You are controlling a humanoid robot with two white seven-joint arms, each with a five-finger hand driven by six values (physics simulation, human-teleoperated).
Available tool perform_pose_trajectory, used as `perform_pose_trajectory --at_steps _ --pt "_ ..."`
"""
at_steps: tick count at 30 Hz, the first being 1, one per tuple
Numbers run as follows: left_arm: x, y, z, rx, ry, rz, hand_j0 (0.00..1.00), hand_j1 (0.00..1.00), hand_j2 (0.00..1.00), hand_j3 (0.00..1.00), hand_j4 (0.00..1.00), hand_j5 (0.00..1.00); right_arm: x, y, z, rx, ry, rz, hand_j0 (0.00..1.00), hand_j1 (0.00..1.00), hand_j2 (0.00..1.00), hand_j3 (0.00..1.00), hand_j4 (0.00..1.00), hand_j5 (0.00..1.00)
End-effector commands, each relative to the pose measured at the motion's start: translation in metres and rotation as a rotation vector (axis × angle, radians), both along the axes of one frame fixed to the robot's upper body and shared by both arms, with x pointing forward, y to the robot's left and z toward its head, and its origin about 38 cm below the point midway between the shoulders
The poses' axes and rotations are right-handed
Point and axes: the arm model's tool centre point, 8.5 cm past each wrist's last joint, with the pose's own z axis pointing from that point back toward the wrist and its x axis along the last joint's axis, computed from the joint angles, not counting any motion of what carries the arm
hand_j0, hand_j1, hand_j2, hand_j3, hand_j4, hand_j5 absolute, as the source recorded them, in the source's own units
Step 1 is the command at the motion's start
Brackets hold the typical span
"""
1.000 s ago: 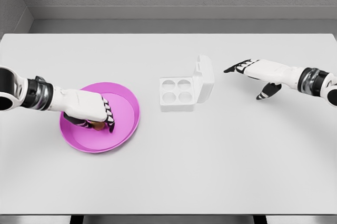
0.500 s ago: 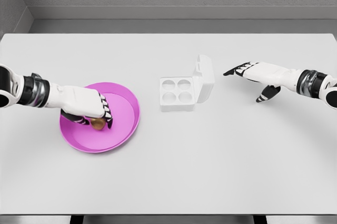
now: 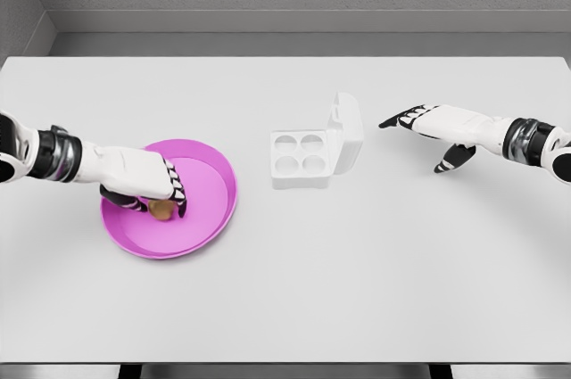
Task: Pack egg into the box and close the box lid
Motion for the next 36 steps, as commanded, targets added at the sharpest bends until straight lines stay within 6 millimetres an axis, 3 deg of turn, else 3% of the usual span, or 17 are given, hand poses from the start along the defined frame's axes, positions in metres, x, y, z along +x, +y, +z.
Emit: perform_pose_trajectory --at_steps 1,7,13,19,36 --pt "0.001 0.001 0.000 -0.001 0.001 0.006 0.66 0.66 0.66 0.66 0.66 0.66 0.000 0.000 0.001 0.005 0.000 -0.003 1.00 1.00 1.00 1.00 1.00 1.00" --pt "0.000 0.001 -0.003 0.000 0.008 0.006 0.62 0.62 0.62 0.62 0.62 0.62 0.000 -0.001 0.001 0.003 0.000 -0.004 1.00 1.00 1.00 1.00 1.00 1.00" --pt "-0.002 0.002 -0.003 -0.002 0.011 0.008 0.44 0.44 0.44 0.44 0.44 0.44 0.000 -0.001 0.001 0.003 0.000 -0.004 1.00 1.00 1.00 1.00 1.00 1.00" --pt "0.001 0.002 0.002 -0.009 -0.003 0.010 0.33 0.33 0.33 0.33 0.33 0.33 0.000 -0.001 0.001 0.003 0.000 -0.004 1.00 1.00 1.00 1.00 1.00 1.00" --pt "0.007 -0.009 0.027 -0.065 -0.068 -0.004 0.28 0.28 0.28 0.28 0.28 0.28 0.000 -0.002 0.001 0.002 -0.001 -0.005 1.00 1.00 1.00 1.00 1.00 1.00"
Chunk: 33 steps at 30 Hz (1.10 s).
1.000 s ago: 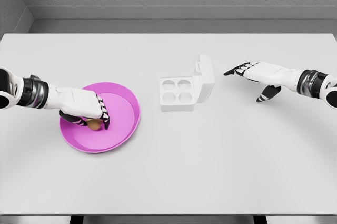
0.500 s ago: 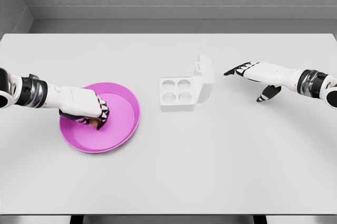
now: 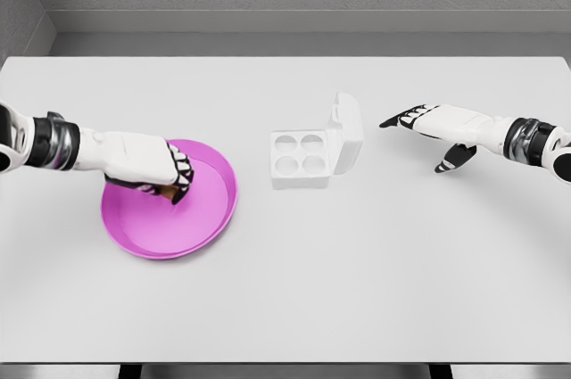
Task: Pack egg into the box and close the box lid
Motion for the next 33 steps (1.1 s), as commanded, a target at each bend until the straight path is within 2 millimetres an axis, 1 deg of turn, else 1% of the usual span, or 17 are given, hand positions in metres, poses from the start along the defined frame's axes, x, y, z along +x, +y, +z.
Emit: perform_pose_trajectory --at_steps 1,5,8,9,13,16,19,21,22,23,26,33 --pt "0.002 -0.002 0.004 -0.015 -0.005 0.004 0.28 0.28 0.28 0.28 0.28 0.28 0.000 0.000 0.001 0.005 0.000 -0.003 1.00 1.00 1.00 1.00 1.00 1.00" --pt "0.004 -0.005 0.010 -0.025 -0.019 -0.001 0.28 0.28 0.28 0.28 0.28 0.28 0.000 -0.001 0.001 0.003 0.000 -0.004 1.00 1.00 1.00 1.00 1.00 1.00" --pt "0.006 -0.017 0.011 -0.044 -0.023 -0.020 0.28 0.28 0.28 0.28 0.28 0.28 0.000 -0.001 0.001 0.003 -0.001 -0.003 1.00 1.00 1.00 1.00 1.00 1.00" --pt "0.008 -0.021 0.016 -0.059 -0.037 -0.025 0.27 0.27 0.27 0.27 0.27 0.27 0.001 -0.001 0.002 0.003 -0.003 -0.003 1.00 1.00 1.00 1.00 1.00 1.00" --pt "0.010 -0.032 0.020 -0.083 -0.048 -0.041 0.27 0.27 0.27 0.27 0.27 0.27 0.001 -0.001 0.002 0.003 -0.003 -0.003 1.00 1.00 1.00 1.00 1.00 1.00" --pt "0.014 -0.043 0.028 -0.115 -0.068 -0.054 0.28 0.28 0.28 0.28 0.28 0.28 0.001 -0.001 0.002 0.003 -0.003 -0.003 1.00 1.00 1.00 1.00 1.00 1.00" --pt "0.016 -0.052 0.030 -0.135 -0.074 -0.066 0.27 0.27 0.27 0.27 0.27 0.27 0.001 -0.001 0.002 0.003 -0.003 -0.003 1.00 1.00 1.00 1.00 1.00 1.00" --pt "0.019 -0.061 0.036 -0.161 -0.089 -0.075 0.27 0.27 0.27 0.27 0.27 0.27 0.001 -0.002 0.002 0.002 -0.003 -0.004 1.00 1.00 1.00 1.00 1.00 1.00" --pt "0.019 -0.061 0.037 -0.165 -0.091 -0.075 0.27 0.27 0.27 0.27 0.27 0.27 0.001 0.000 0.002 0.004 -0.004 -0.002 1.00 1.00 1.00 1.00 1.00 1.00" --pt "0.020 -0.068 0.039 -0.180 -0.092 -0.086 0.27 0.27 0.27 0.27 0.27 0.27 0.001 -0.001 0.002 0.003 -0.003 -0.003 1.00 1.00 1.00 1.00 1.00 1.00" --pt "0.022 -0.077 0.042 -0.203 -0.100 -0.096 0.27 0.27 0.27 0.27 0.27 0.27 0.001 -0.001 0.002 0.003 -0.003 -0.003 1.00 1.00 1.00 1.00 1.00 1.00" --pt "0.027 -0.099 0.037 -0.237 -0.084 -0.111 0.27 0.27 0.27 0.27 0.27 0.27 0.001 -0.002 0.002 0.002 -0.003 -0.004 1.00 1.00 1.00 1.00 1.00 1.00"
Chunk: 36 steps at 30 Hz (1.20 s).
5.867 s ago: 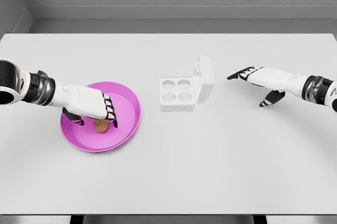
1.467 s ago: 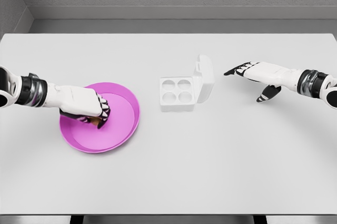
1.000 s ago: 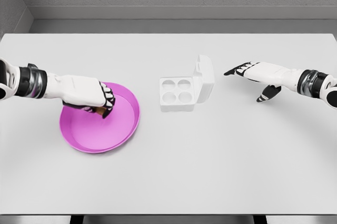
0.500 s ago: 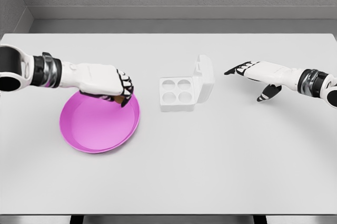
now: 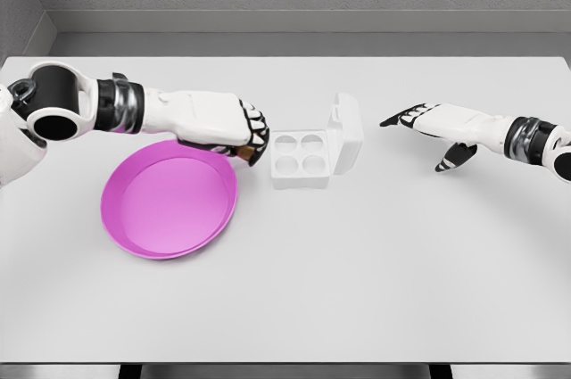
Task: Pack egg into the box and close the box lid
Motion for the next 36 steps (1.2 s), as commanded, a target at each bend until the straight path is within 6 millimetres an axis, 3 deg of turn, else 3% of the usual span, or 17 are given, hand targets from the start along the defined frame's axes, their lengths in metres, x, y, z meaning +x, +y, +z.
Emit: perform_pose_trajectory --at_steps 1,14,36 --pt "0.004 -0.007 -0.002 -0.019 0.020 0.004 0.27 0.27 0.27 0.27 0.27 0.27 0.000 -0.001 0.001 0.003 0.000 -0.004 1.00 1.00 1.00 1.00 1.00 1.00" --pt "0.006 -0.039 -0.012 -0.100 0.068 -0.019 0.27 0.27 0.27 0.27 0.27 0.27 0.000 -0.002 0.001 0.003 -0.001 -0.006 1.00 1.00 1.00 1.00 1.00 1.00" --pt "0.027 -0.050 -0.045 -0.109 0.152 0.054 0.29 0.29 0.29 0.29 0.29 0.29 0.000 -0.002 0.001 0.003 -0.001 -0.006 1.00 1.00 1.00 1.00 1.00 1.00"
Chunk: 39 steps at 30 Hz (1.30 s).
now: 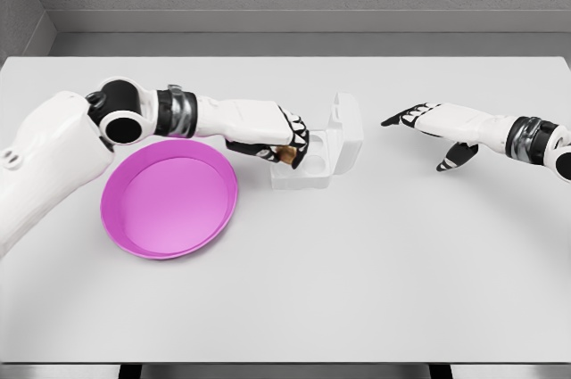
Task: Pack egg into the box and close the box lid
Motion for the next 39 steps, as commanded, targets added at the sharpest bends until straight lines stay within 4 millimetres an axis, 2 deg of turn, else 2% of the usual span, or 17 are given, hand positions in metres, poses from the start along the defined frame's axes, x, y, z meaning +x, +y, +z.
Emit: perform_pose_trajectory --at_steps 1,7,15,18,20,24,29,39 --pt "0.003 -0.002 -0.004 -0.008 0.023 0.012 0.29 0.29 0.29 0.29 0.29 0.29 0.000 0.000 0.001 0.004 0.000 -0.003 1.00 1.00 1.00 1.00 1.00 1.00" --pt "0.006 -0.002 -0.008 0.003 0.028 0.022 0.30 0.30 0.30 0.30 0.30 0.30 0.000 0.000 0.001 0.004 0.000 -0.003 1.00 1.00 1.00 1.00 1.00 1.00" --pt "0.005 -0.012 -0.011 -0.003 0.035 0.012 0.33 0.33 0.33 0.33 0.33 0.33 0.000 0.000 0.001 0.004 0.000 -0.003 1.00 1.00 1.00 1.00 1.00 1.00" --pt "0.007 -0.012 -0.012 0.014 0.019 0.016 0.50 0.50 0.50 0.50 0.50 0.50 0.001 0.000 0.001 0.004 -0.001 -0.003 1.00 1.00 1.00 1.00 1.00 1.00" --pt "0.007 -0.011 -0.012 0.015 0.021 0.019 0.54 0.54 0.54 0.54 0.54 0.54 0.000 0.000 0.001 0.004 0.000 -0.003 1.00 1.00 1.00 1.00 1.00 1.00" --pt "0.007 -0.011 -0.013 0.016 0.022 0.020 0.59 0.59 0.59 0.59 0.59 0.59 0.001 0.000 0.001 0.004 -0.001 -0.003 1.00 1.00 1.00 1.00 1.00 1.00" --pt "0.007 -0.011 -0.013 0.016 0.021 0.019 0.60 0.60 0.60 0.60 0.60 0.60 0.001 0.000 0.001 0.004 -0.001 -0.003 1.00 1.00 1.00 1.00 1.00 1.00" --pt "0.007 -0.010 -0.013 0.022 0.017 0.020 0.68 0.68 0.68 0.68 0.68 0.68 0.000 0.000 0.001 0.004 0.000 -0.003 1.00 1.00 1.00 1.00 1.00 1.00"
